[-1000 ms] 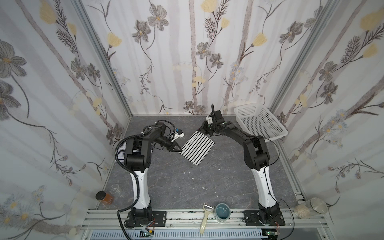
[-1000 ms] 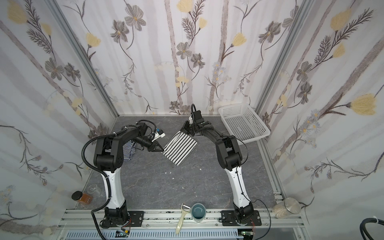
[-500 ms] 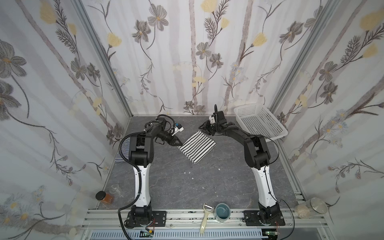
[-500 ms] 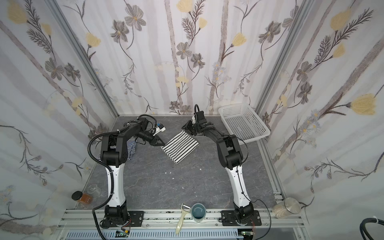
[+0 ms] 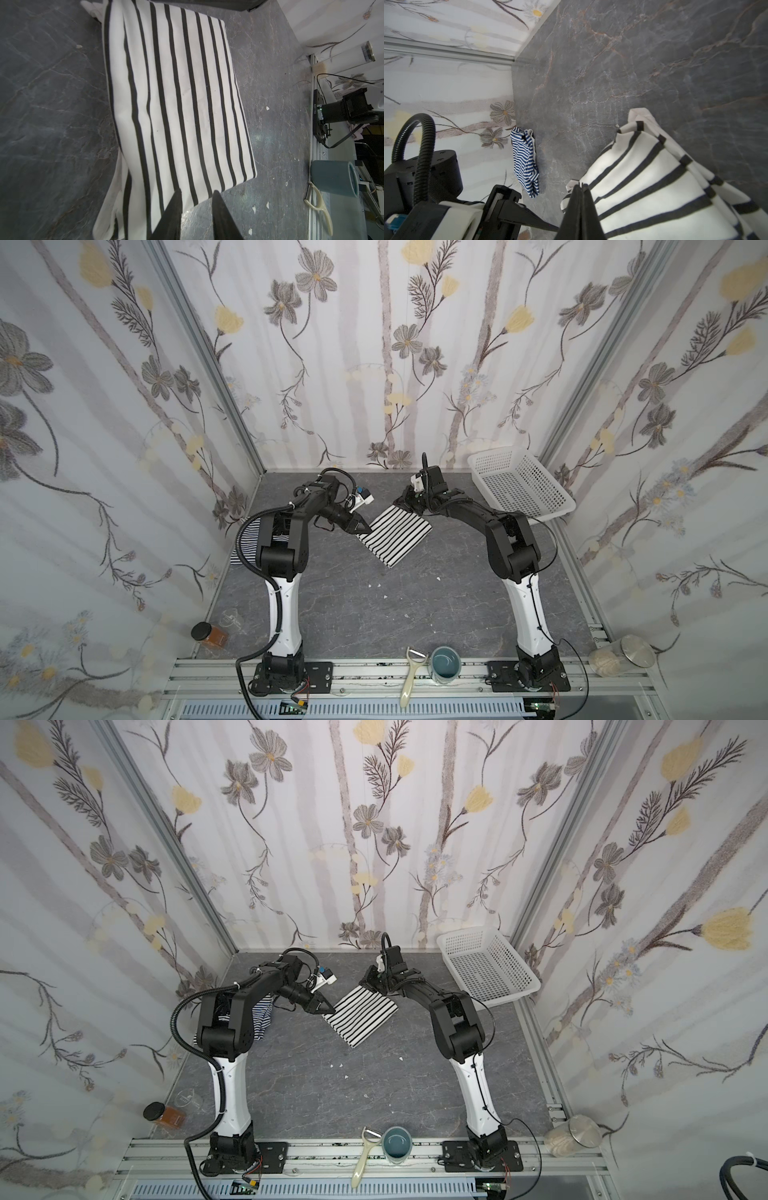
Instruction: Fold and stack the tank tops
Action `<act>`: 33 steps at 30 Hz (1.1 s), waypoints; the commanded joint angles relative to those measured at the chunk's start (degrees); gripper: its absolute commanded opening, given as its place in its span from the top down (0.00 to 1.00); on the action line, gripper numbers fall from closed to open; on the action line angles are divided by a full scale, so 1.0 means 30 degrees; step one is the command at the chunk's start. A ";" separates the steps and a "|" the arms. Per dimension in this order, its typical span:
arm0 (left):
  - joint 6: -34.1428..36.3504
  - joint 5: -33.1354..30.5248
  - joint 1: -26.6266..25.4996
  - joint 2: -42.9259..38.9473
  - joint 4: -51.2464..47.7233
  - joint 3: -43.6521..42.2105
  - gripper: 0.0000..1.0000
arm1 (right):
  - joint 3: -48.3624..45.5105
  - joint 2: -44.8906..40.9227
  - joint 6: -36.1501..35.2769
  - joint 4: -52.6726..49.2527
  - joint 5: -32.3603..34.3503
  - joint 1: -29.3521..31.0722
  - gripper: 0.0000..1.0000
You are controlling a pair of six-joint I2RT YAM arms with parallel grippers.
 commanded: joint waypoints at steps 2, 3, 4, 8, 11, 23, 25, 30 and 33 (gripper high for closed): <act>-0.0687 0.0017 -0.0034 0.0729 0.0410 0.0566 0.73 | 0.0541 0.0486 -0.0490 -0.0562 0.0895 -0.0006 0.98; -0.0766 -0.0126 -0.0056 0.0896 0.0481 0.0728 0.73 | 0.0704 0.0698 -0.0555 -0.0749 0.0988 0.0007 0.99; -0.0899 -0.0364 -0.0063 0.1045 0.0596 0.0827 0.73 | 0.0869 0.0855 -0.0602 -0.0922 0.1047 -0.0006 0.99; -0.1241 -0.1157 -0.0035 0.1490 0.1145 0.0941 0.73 | 0.1984 0.1793 -0.0833 -0.2030 0.1339 -0.0031 1.00; -0.1522 -0.1648 -0.0008 0.1750 0.1520 0.0957 0.73 | 0.2684 0.2341 -0.0848 -0.2428 0.1582 -0.0090 1.00; -0.1848 -0.2106 0.0569 0.1884 0.2444 0.0005 0.73 | 0.7280 0.5333 -0.0022 -0.4375 0.1408 -0.0376 0.95; -0.1834 -0.2206 0.0650 0.1882 0.2505 -0.0177 0.73 | 0.7674 0.5526 0.0188 -0.4560 0.1498 -0.0440 0.94; -0.2054 -0.2877 0.0786 0.2013 0.2682 -0.0243 0.72 | 0.7819 0.5354 -0.0264 -0.5828 0.1845 -0.0373 0.88; -0.1974 -0.3510 0.0786 0.2056 0.2712 -0.0212 0.71 | 0.7201 0.4523 -0.1600 -0.7446 0.2985 0.0117 0.81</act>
